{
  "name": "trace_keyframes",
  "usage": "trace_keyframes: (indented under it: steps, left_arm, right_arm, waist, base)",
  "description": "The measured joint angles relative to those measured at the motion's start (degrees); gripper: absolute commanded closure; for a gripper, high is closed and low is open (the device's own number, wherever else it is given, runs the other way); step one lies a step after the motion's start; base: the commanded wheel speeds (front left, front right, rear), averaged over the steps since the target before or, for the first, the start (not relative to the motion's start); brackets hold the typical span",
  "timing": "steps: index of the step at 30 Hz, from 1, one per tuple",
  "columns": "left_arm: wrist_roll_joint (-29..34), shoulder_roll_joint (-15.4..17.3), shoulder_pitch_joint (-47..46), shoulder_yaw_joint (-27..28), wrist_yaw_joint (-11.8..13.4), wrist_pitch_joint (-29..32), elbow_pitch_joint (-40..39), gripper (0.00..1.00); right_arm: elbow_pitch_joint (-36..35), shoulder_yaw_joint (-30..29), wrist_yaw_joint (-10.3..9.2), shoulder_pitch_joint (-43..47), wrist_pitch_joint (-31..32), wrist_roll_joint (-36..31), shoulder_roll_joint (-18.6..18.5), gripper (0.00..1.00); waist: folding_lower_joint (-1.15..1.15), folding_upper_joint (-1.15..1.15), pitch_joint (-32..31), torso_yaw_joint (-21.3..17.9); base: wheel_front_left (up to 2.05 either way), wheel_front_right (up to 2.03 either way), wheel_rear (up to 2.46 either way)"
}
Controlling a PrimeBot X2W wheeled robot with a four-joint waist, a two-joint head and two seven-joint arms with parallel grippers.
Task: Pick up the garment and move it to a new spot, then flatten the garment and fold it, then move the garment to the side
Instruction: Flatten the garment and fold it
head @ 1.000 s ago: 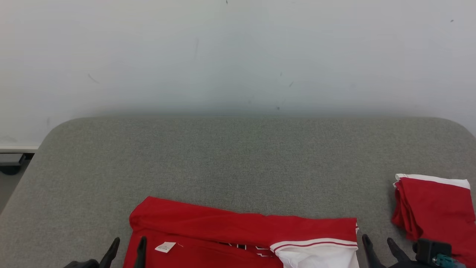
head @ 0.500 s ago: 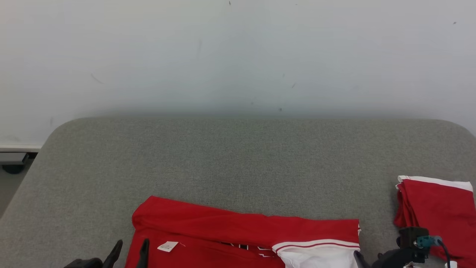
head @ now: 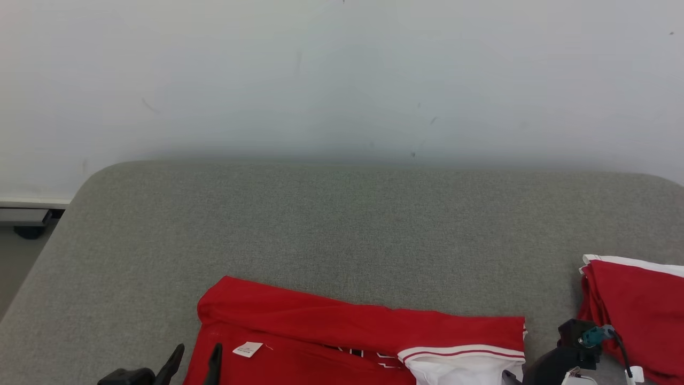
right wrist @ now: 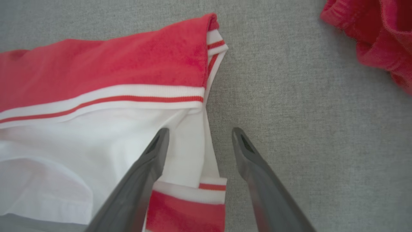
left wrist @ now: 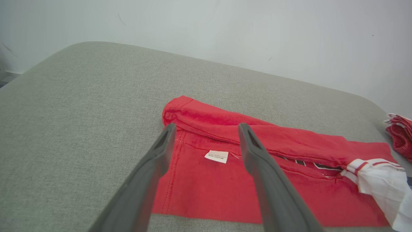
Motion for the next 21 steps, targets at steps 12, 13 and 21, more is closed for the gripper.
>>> trace_keyframes:
  steps: [12, 13, 21]
  left_arm:
    - [-0.01, -0.01, 0.09, -0.04, 0.46, 0.8, -0.92, 0.0]
    - [-0.01, -0.02, 0.09, -0.04, 0.49, 0.8, -1.02, 0.0]
    - [-0.01, -0.03, 0.02, -0.51, 0.49, 1.66, -1.48, 0.0]
  right_arm:
    - [-4.09, -4.45, 0.0, 2.47, 4.34, -4.11, 1.12, 0.0]
    - [-4.82, -5.03, 0.0, 2.4, 4.46, -4.57, 1.09, 0.0]
    - [-9.79, -6.5, 0.0, 1.91, 6.05, -6.39, 2.55, 0.0]
  waist:
    - [0.0, 0.0, 0.51, 0.27]
    - [0.0, 0.0, 0.54, 0.24]
    - [0.0, -0.01, 0.82, 0.53]
  base:
    - [0.0, 0.0, 0.0]
    - [0.0, 0.0, 0.0]
    - [0.0, 0.0, 0.0]
